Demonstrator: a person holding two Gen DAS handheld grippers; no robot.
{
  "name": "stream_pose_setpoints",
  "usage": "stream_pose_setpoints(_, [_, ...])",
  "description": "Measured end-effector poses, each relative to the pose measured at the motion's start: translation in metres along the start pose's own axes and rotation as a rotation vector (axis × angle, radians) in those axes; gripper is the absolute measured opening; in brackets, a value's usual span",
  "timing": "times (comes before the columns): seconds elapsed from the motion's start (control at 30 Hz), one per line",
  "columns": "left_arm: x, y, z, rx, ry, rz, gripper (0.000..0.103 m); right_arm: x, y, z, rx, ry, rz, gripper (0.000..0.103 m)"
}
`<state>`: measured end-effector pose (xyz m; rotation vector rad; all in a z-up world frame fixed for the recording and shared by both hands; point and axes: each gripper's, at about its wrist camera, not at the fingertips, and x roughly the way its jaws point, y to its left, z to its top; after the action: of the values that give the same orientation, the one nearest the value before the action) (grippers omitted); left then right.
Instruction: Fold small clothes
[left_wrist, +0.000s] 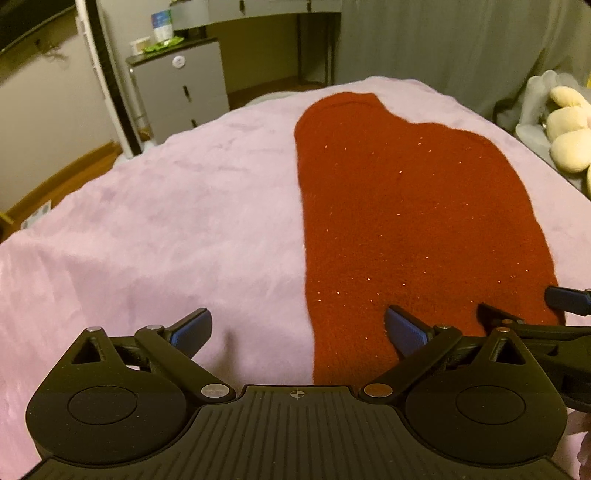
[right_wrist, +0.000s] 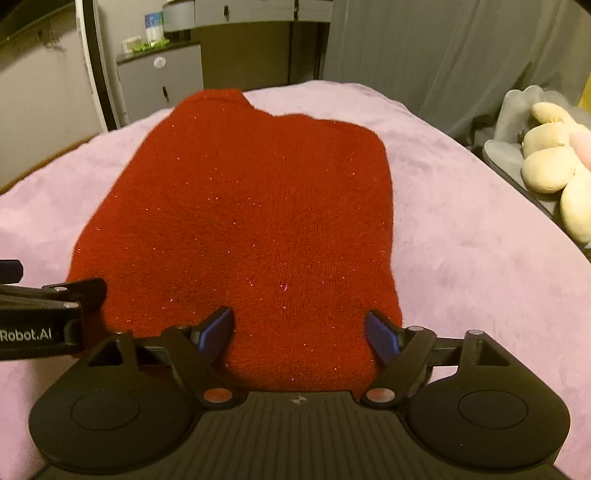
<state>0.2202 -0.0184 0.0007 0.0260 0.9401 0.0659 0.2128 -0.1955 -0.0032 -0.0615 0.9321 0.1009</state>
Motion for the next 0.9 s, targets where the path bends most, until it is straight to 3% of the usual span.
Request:
stream_pose_setpoints(0.23, [-0.017, 0.002, -0.015, -0.009, -0.042, 0.005, 0.103, -0.024, -0.005, -0.021, 0.016, -0.054, 0.028, 0.084])
stream_pose_setpoints(0.33, [-0.042, 0.0, -0.03, 0.008, -0.087, -0.008, 0.103, -0.046, -0.005, -0.038, 0.019, -0.01, 0.081, 0.086])
stream_pose_setpoints(0.47, [-0.064, -0.002, -0.047, 0.011, -0.072, -0.025, 0.103, -0.074, -0.002, -0.06, 0.03, -0.004, 0.077, 0.099])
stream_pose_setpoints(0.9, [-0.092, 0.012, -0.046, 0.037, -0.023, 0.037, 0.103, -0.112, 0.002, -0.055, 0.072, 0.008, 0.047, 0.099])
